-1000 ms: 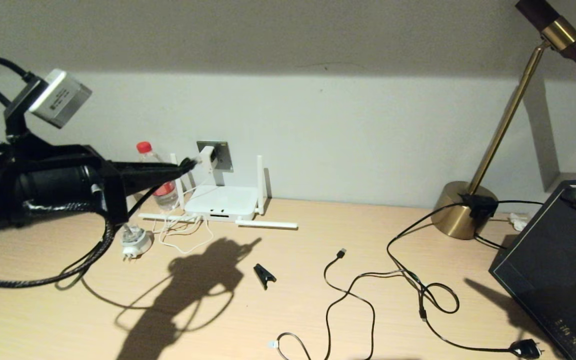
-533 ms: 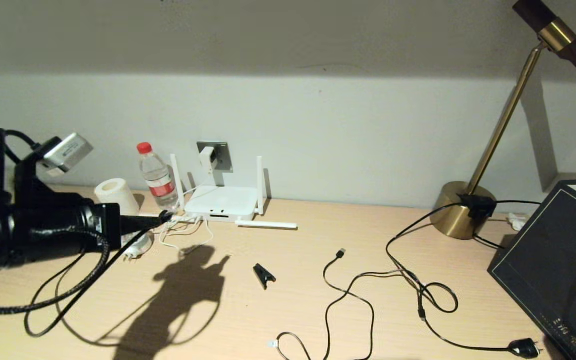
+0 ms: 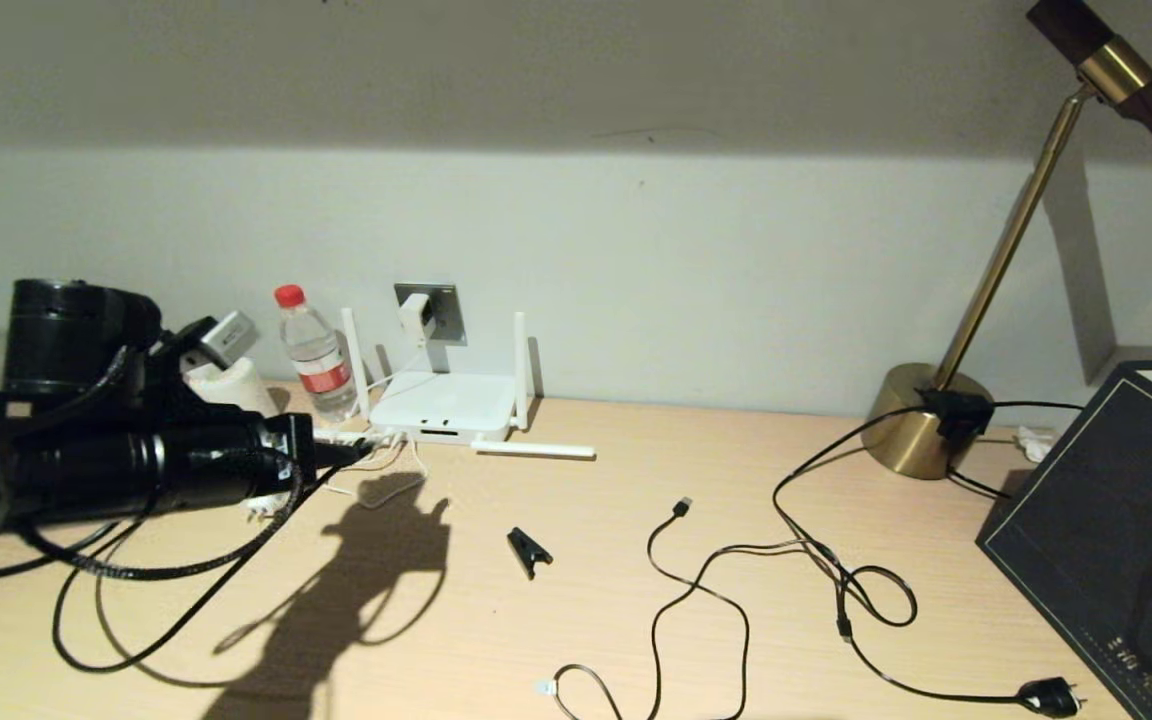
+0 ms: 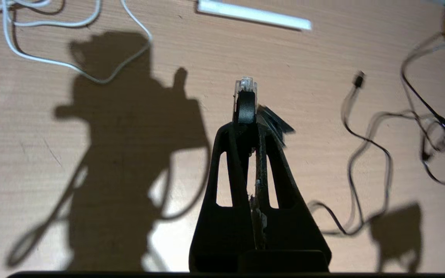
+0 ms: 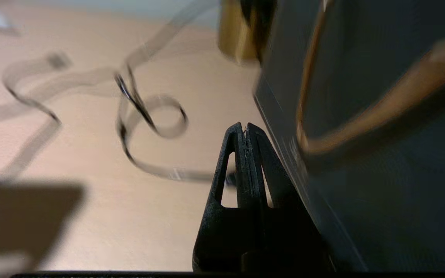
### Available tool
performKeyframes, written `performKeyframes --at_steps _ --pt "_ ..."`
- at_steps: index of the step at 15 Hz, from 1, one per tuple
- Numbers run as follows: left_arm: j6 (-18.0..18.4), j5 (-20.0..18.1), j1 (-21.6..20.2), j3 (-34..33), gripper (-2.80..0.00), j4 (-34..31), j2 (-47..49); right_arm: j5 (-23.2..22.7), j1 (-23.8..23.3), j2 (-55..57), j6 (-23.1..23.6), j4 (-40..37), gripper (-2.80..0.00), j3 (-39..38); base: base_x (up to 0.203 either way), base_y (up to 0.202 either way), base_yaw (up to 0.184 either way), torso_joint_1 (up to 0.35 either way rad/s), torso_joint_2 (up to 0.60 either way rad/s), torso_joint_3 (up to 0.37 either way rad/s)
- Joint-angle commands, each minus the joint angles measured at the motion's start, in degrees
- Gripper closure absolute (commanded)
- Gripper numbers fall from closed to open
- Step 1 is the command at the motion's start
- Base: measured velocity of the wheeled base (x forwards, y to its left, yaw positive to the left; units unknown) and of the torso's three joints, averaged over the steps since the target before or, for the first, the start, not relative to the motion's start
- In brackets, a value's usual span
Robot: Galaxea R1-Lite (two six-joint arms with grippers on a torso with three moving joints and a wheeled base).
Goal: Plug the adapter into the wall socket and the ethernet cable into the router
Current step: Align cable and router interface
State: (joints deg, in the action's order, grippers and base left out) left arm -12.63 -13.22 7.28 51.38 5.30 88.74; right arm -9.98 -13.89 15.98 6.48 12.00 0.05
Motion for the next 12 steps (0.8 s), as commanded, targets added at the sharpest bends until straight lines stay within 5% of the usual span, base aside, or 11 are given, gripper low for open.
performKeyframes --at_steps 1,4,6,9,12 --pt "-0.36 3.15 0.06 -1.94 0.00 5.16 5.51 1.60 0.06 0.06 0.95 -7.97 0.00 -0.05 0.000 0.000 0.000 0.000 0.00 0.000" --pt "0.13 7.89 0.41 -5.40 0.00 11.60 9.28 3.95 0.08 1.03 -5.38 -13.34 0.00 1.99 0.000 0.000 0.000 0.000 0.00 0.000" --pt "0.11 9.29 0.41 -6.77 0.00 15.22 11.14 9.78 0.01 0.10 -2.47 -11.81 0.00 -0.31 0.000 0.000 0.000 0.000 0.00 0.000" --pt "0.91 9.46 0.28 -8.12 0.00 18.34 11.82 7.51 0.73 0.03 -0.47 -7.50 0.00 -1.96 0.000 0.000 0.000 0.000 0.00 0.000" --pt "3.41 9.43 0.45 -7.66 0.00 19.52 14.81 7.59 13.64 -0.64 -1.32 -7.45 0.00 -1.91 0.000 0.000 0.000 0.000 0.00 0.000"
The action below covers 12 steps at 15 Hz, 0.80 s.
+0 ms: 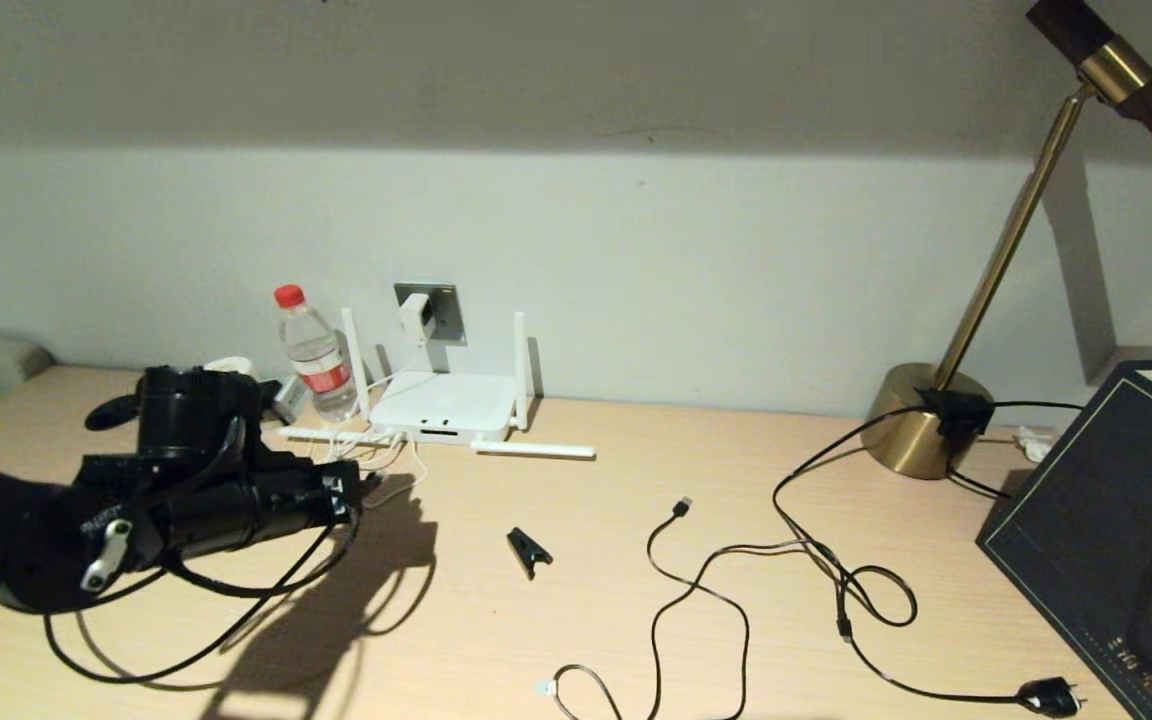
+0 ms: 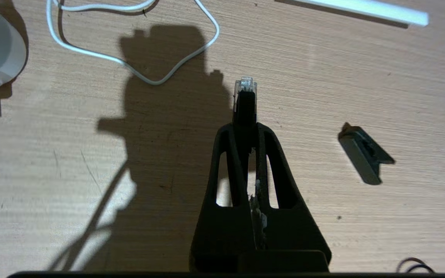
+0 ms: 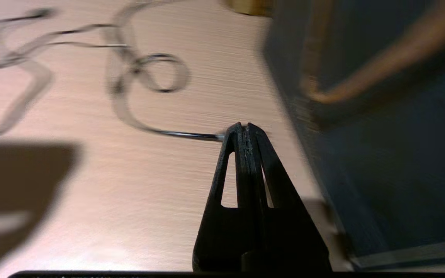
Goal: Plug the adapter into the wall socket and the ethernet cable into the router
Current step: Align cable and router interface
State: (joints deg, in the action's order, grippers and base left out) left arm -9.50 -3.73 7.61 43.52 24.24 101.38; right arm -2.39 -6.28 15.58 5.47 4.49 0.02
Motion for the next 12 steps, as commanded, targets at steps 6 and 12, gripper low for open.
performKeyframes --at_steps 6,12 --pt "0.53 0.03 0.06 0.84 0.00 7.13 9.23 2.20 5.08 -8.76 -4.80 0.55 0.00 -1.97 0.000 0.000 0.000 0.000 0.00 0.000" --pt "1.34 3.05 0.23 6.20 0.00 14.21 18.52 2.15 6.10 -15.49 -4.12 0.85 0.00 -2.05 0.000 0.000 0.000 0.000 0.00 0.000"
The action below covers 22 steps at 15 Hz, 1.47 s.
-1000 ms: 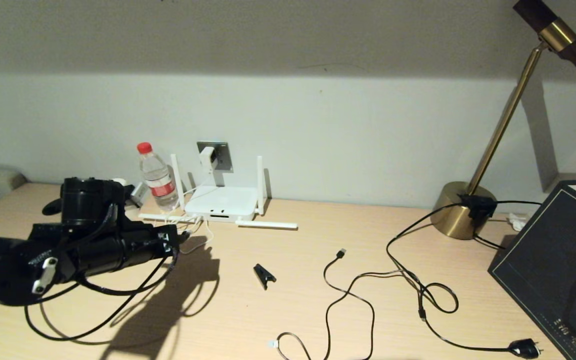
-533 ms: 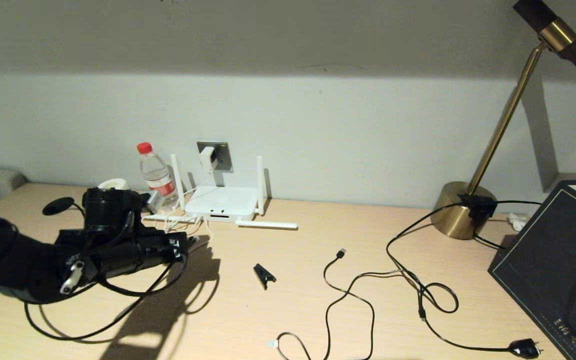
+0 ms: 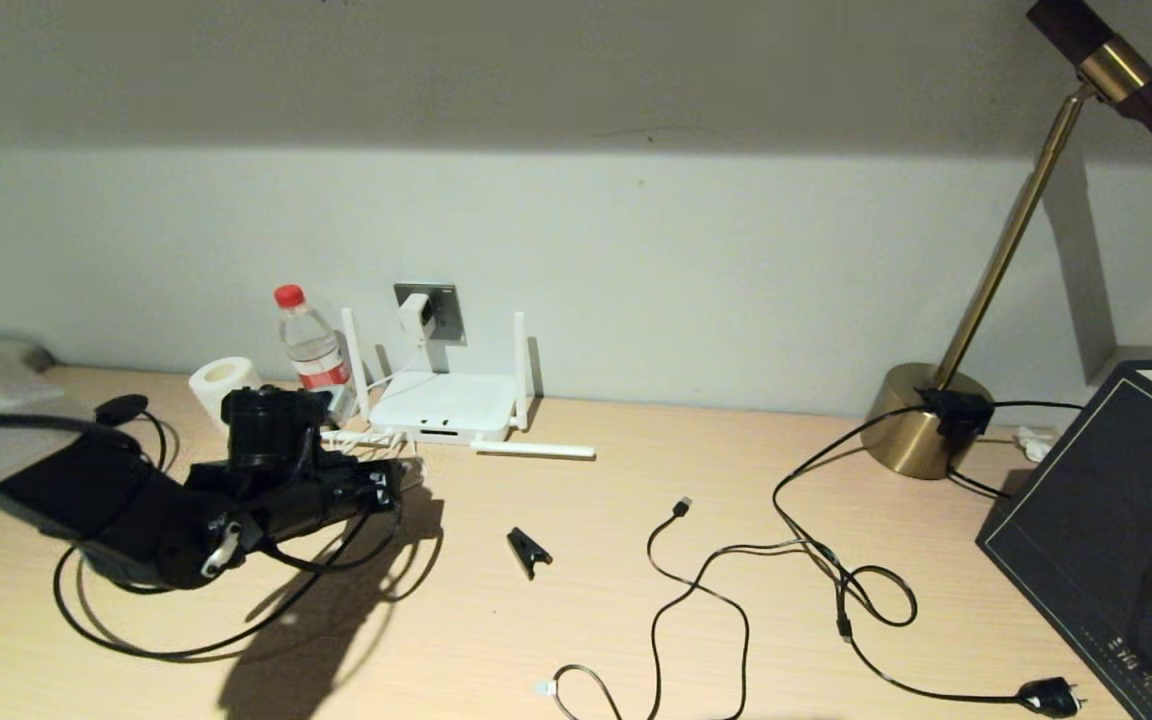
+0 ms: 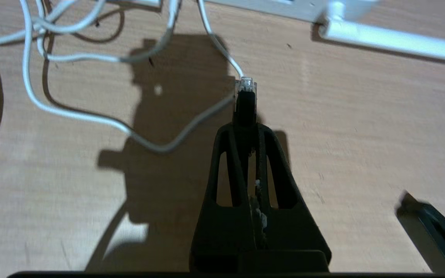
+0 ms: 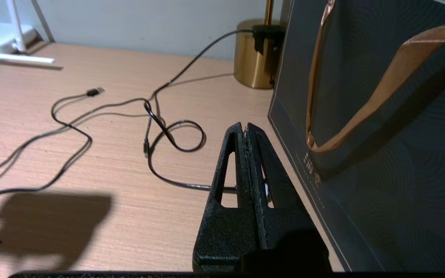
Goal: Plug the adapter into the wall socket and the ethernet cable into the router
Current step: Align cable and router interface
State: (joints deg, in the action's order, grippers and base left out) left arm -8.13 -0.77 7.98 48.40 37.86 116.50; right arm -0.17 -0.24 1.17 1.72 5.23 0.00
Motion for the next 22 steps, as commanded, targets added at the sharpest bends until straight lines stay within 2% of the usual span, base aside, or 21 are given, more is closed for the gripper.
performKeyframes --at_steps 1,7,11,13,15,18,22 --pt "0.11 0.15 -0.16 2.05 0.00 0.80 3.72 -0.01 0.07 -1.08 -1.13 0.13 0.00 -2.02 0.000 0.000 0.000 0.000 0.00 0.000" --pt "0.30 0.31 0.28 5.83 0.00 1.85 5.39 -0.01 0.07 -1.08 -1.28 0.13 0.00 -2.02 0.000 0.000 0.000 0.000 0.00 0.000" --pt "0.48 0.55 0.28 5.77 0.00 1.87 5.16 -0.01 0.07 -1.08 -1.28 0.13 0.00 -2.02 0.000 0.000 0.000 0.000 0.00 0.000" --pt "0.39 1.91 0.28 4.76 0.00 2.32 5.04 -0.01 0.07 -1.08 -1.28 0.13 0.00 -2.02 0.000 0.000 0.000 0.000 0.00 0.000" --pt "0.69 2.14 0.37 3.30 0.00 5.63 5.44 -0.01 0.07 -1.13 -1.28 0.13 0.00 -2.02 0.000 0.000 0.000 0.000 0.00 0.000" --pt "2.80 5.39 0.63 0.64 0.00 8.28 4.52 -0.01 0.07 -1.08 -1.28 0.13 0.00 -2.02 0.000 0.000 0.000 0.000 0.00 0.000" --pt "4.71 5.59 0.72 -1.12 0.00 12.02 4.16 -0.01 0.07 -1.08 -1.28 0.13 0.00 -2.02 0.000 0.000 0.000 0.000 0.00 0.000"
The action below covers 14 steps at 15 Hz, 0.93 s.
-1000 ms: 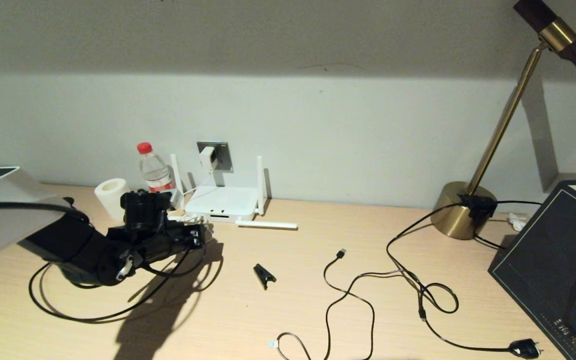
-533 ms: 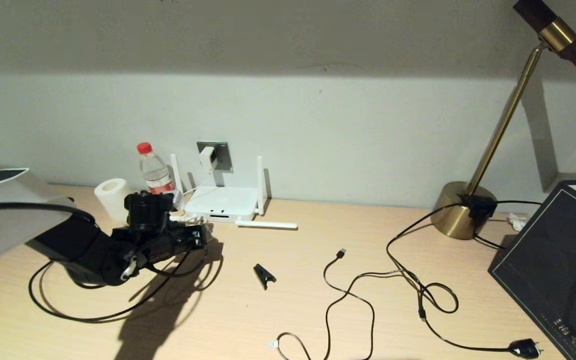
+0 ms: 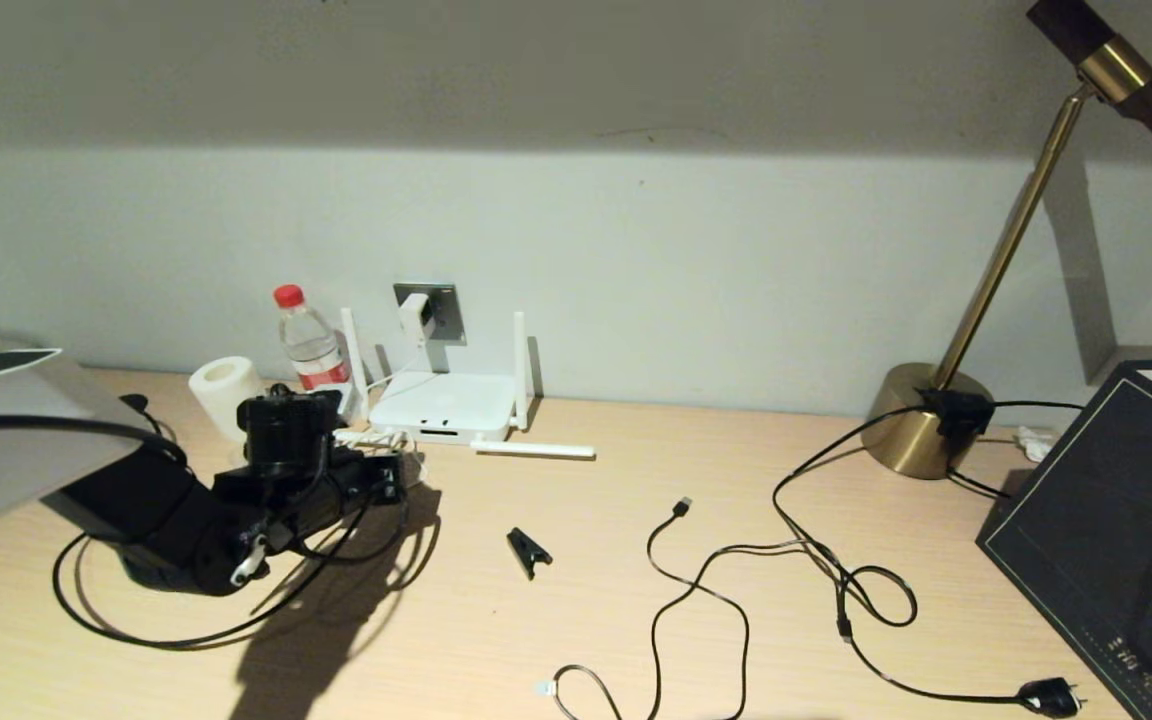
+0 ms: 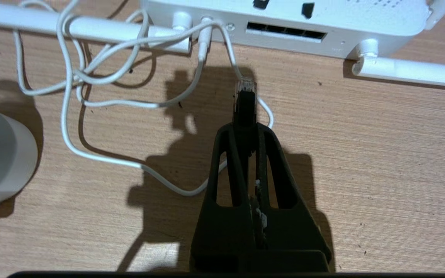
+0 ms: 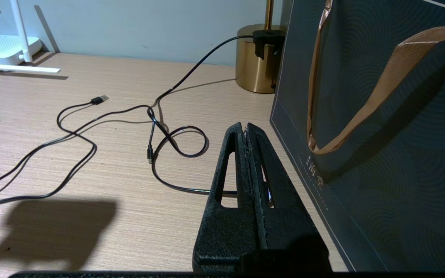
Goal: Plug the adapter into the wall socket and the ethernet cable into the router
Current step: Align cable and router interface
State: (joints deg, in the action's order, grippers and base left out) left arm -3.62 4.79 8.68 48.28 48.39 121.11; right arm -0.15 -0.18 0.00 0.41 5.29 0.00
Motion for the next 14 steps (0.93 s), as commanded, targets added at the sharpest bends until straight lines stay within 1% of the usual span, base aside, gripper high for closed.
performKeyframes --at_steps 1,2,3,6,9,14 --pt "0.43 -0.10 0.02 -2.06 0.00 4.59 -0.23 -0.03 0.01 0.09 0.02 0.07 0.00 -2.02 0.000 0.000 0.000 0.000 0.00 0.000" --pt "1.38 -0.20 0.02 -2.88 0.00 7.42 0.09 -0.03 0.01 0.09 0.02 0.07 0.00 -2.02 0.000 0.000 0.000 0.000 0.00 0.000" --pt "3.06 -0.15 0.02 -3.43 0.00 8.24 0.09 -0.03 0.01 0.09 0.02 0.07 0.00 -2.02 0.000 0.000 0.000 0.000 0.00 0.000" --pt "4.09 -0.22 0.48 -3.96 0.00 8.48 -0.18 -0.03 0.01 0.09 0.02 0.07 0.00 -2.02 0.000 0.000 0.000 0.000 0.00 0.000" --pt "4.33 -0.04 1.23 -2.61 0.00 8.40 0.54 -0.03 0.01 0.09 0.02 0.07 0.00 -2.02 0.000 0.000 0.000 0.000 0.00 0.000" --pt "4.19 0.04 1.25 -1.16 0.00 8.62 2.78 -0.03 0.01 0.09 0.02 0.07 0.00 -2.02 0.000 0.000 0.000 0.000 0.00 0.000"
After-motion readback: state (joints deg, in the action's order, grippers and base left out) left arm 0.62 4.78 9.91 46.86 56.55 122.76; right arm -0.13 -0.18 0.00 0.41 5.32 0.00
